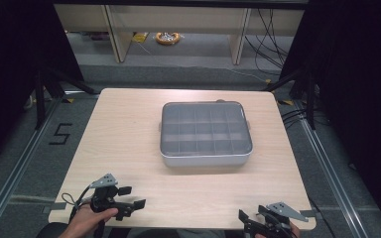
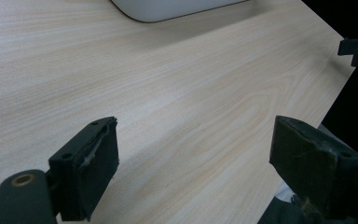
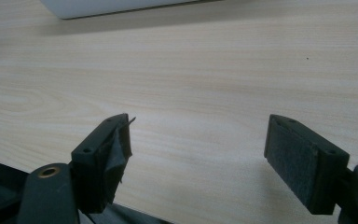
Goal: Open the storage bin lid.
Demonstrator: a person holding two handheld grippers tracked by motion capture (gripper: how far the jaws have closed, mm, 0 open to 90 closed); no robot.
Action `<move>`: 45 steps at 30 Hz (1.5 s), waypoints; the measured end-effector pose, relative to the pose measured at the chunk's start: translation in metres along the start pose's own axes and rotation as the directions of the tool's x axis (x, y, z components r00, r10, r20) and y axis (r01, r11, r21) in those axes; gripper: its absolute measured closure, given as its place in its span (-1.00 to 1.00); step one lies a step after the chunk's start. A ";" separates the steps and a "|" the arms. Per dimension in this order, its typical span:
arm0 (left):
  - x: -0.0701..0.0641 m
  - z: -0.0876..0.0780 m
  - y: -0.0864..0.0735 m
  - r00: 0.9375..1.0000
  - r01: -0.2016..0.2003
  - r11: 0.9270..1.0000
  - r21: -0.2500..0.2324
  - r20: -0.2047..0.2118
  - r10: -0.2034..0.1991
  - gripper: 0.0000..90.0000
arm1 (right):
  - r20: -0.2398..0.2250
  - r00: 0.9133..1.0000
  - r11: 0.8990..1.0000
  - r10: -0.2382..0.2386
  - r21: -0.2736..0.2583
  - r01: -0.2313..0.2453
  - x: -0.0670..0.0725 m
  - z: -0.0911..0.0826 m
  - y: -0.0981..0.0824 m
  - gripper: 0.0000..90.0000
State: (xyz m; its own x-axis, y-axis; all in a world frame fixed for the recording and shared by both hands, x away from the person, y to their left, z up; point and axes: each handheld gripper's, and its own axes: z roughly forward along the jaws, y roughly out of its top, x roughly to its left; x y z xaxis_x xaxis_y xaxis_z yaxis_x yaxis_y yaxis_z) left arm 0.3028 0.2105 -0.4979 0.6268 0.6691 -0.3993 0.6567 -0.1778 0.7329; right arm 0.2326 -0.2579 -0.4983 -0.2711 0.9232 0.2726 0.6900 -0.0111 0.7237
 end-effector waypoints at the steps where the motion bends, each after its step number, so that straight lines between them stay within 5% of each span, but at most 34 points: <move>1: 0.000 0.000 0.000 1.000 0.003 1.000 -0.007 0.003 -0.003 -0.67 | 0.002 1.000 1.000 0.021 0.003 -0.021 0.002 -0.001 0.000 -0.48; 9: 0.001 0.001 0.000 1.000 0.010 1.000 -0.009 -0.003 -0.010 -0.67 | -0.002 1.000 1.000 -0.003 -0.023 0.003 -0.002 0.002 0.000 -0.48; 18: 0.001 0.000 0.000 1.000 0.015 1.000 0.002 -0.004 -0.015 -0.67 | -0.028 0.999 0.999 0.026 -0.021 -0.027 -0.002 0.001 0.000 -0.48; 19: 0.001 0.000 0.000 1.000 0.016 1.000 0.000 -0.004 -0.016 -0.67 | -0.017 0.997 0.997 0.072 -0.003 -0.072 0.002 0.000 0.000 -0.48; 21: 0.002 0.000 0.000 1.000 0.013 1.000 0.003 -0.003 -0.013 -0.67 | -0.008 1.000 0.999 0.026 -0.020 -0.026 -0.002 0.001 0.000 -0.47; 22: 0.002 0.001 0.000 1.000 0.015 1.000 -0.004 -0.003 -0.015 -0.67 | -0.007 0.998 0.998 0.069 -0.002 -0.069 0.001 0.000 0.000 -0.47; 32: 0.002 0.000 0.000 1.000 0.025 1.000 -0.008 -0.007 -0.025 -0.67 | -0.011 0.999 0.999 0.050 -0.019 -0.050 -0.002 -0.001 0.001 -0.47; 33: 0.002 0.000 0.001 1.000 0.026 1.000 -0.009 -0.007 -0.026 -0.67 | -0.013 0.996 0.996 0.087 -0.015 -0.087 0.000 -0.001 0.001 -0.47; 34: 0.003 0.000 0.001 1.000 0.023 1.000 -0.006 -0.009 -0.023 -0.67 | -0.007 0.999 0.999 0.038 -0.038 -0.039 -0.004 0.002 0.001 -0.47; 36: 0.003 0.000 0.001 1.000 0.023 1.000 -0.007 -0.009 -0.023 -0.67 | -0.014 0.999 0.999 0.039 -0.037 -0.040 -0.005 0.001 0.001 -0.47; 40: 0.003 0.000 0.001 1.000 0.024 1.000 -0.018 -0.011 -0.024 -0.67 | -0.016 0.995 0.995 0.094 -0.025 -0.095 -0.001 0.000 0.002 -0.47; 44: 0.004 0.000 0.002 0.999 0.030 0.999 -0.014 -0.015 -0.030 -0.67 | -0.010 0.999 0.997 0.047 -0.053 -0.047 -0.006 0.003 0.003 -0.46; 45: 0.004 0.000 0.002 0.999 0.030 0.999 -0.014 -0.015 -0.030 -0.67 | -0.015 0.994 0.994 0.105 -0.039 -0.106 -0.002 0.002 0.004 -0.46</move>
State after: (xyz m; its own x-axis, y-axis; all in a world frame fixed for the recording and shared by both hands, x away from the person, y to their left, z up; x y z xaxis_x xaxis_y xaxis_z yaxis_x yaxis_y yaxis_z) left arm 0.3063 0.2124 -0.4982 0.6004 0.6846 -0.4133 0.6692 -0.1471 0.7284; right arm 0.2365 -0.2588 -0.4971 -0.2070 0.9111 0.3565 0.6877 -0.1236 0.7154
